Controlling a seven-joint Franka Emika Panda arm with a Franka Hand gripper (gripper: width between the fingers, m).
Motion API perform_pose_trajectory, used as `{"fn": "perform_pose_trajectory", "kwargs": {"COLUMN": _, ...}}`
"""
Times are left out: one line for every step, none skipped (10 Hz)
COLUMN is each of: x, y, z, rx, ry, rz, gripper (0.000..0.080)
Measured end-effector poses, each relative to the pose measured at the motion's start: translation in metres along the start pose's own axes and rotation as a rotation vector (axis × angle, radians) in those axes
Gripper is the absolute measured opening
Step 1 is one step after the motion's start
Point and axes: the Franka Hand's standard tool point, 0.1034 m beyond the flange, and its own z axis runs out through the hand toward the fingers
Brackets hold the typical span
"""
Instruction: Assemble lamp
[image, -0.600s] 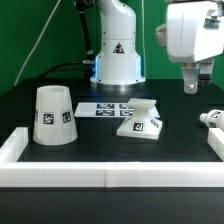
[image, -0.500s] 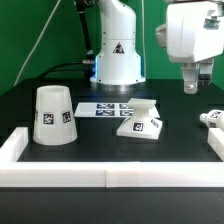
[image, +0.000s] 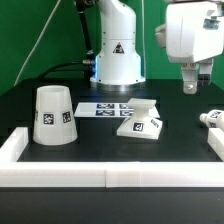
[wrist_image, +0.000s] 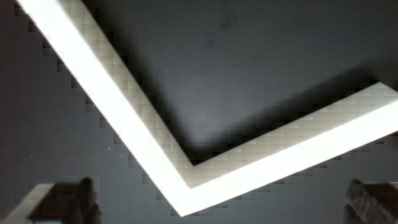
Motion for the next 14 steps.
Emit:
{"fn": "perform_pose_trajectory", "kwargs": {"x": -0.015, "y": -0.001, "z": 0.003, "rx": -0.026, "ry": 0.021, "rz": 0.027, "gripper": 0.07}}
{"fn": "perform_pose_trajectory", "kwargs": {"x": -0.038, "y": -0.01, "z": 0.003, "rx": -0.027, "ry": 0.014, "rz": 0.065, "gripper": 0.07}}
{"fn": "perform_pose_trajectory", "kwargs": {"x": -0.054, "y": -0.016, "z": 0.001, "rx": -0.027, "ry": 0.008, "rz": 0.098, "gripper": 0.07}}
{"fn": "perform_pose_trajectory", "kwargs": {"x": -0.066, "y": -0.021, "z": 0.001, "rx": -0.027, "ry": 0.005, "rz": 0.182, "gripper": 0.07}}
{"fn": "perform_pose_trajectory", "kwargs": {"x": -0.077, "y": -0.025, "z": 0.001, "rx": -0.019, "ry": 0.001, "rz": 0.27, "gripper": 0.07}}
{"fn": "perform_pose_trajectory", "kwargs": {"x": -0.074, "y": -0.025, "z": 0.001, "rx": -0.019, "ry": 0.003, "rz": 0.321, "gripper": 0.07}}
{"fn": "perform_pose_trajectory", "kwargs": {"x": -0.074, "y": -0.025, "z": 0.002, "rx": -0.017, "ry": 0.005, "rz": 0.377, "gripper": 0.07}}
{"fn": "perform_pose_trajectory", "kwargs": {"x": -0.074, "y": -0.025, "z": 0.002, "rx": -0.016, "ry": 0.005, "rz": 0.419, "gripper": 0.07}}
{"fn": "perform_pose_trajectory", "kwargs": {"x": -0.073, "y": -0.026, "z": 0.002, "rx": -0.013, "ry": 0.008, "rz": 0.499, "gripper": 0.07}}
{"fn": "perform_pose_trajectory", "kwargs": {"x": -0.073, "y": -0.027, "z": 0.003, "rx": -0.012, "ry": 0.008, "rz": 0.599, "gripper": 0.07}}
{"fn": "perform_pose_trajectory", "kwargs": {"x": -0.076, "y": -0.031, "z": 0.006, "rx": -0.005, "ry": -0.001, "rz": 0.718, "gripper": 0.07}}
{"fn": "perform_pose_trajectory", "kwargs": {"x": -0.085, "y": -0.035, "z": 0.006, "rx": 0.0, "ry": -0.014, "rz": 0.806, "gripper": 0.07}}
{"fn": "perform_pose_trajectory", "kwargs": {"x": -0.095, "y": -0.038, "z": 0.008, "rx": 0.011, "ry": -0.018, "rz": 0.886, "gripper": 0.07}}
{"fn": "perform_pose_trajectory", "kwargs": {"x": -0.106, "y": -0.044, "z": 0.011, "rx": 0.019, "ry": -0.014, "rz": 0.962, "gripper": 0.07}}
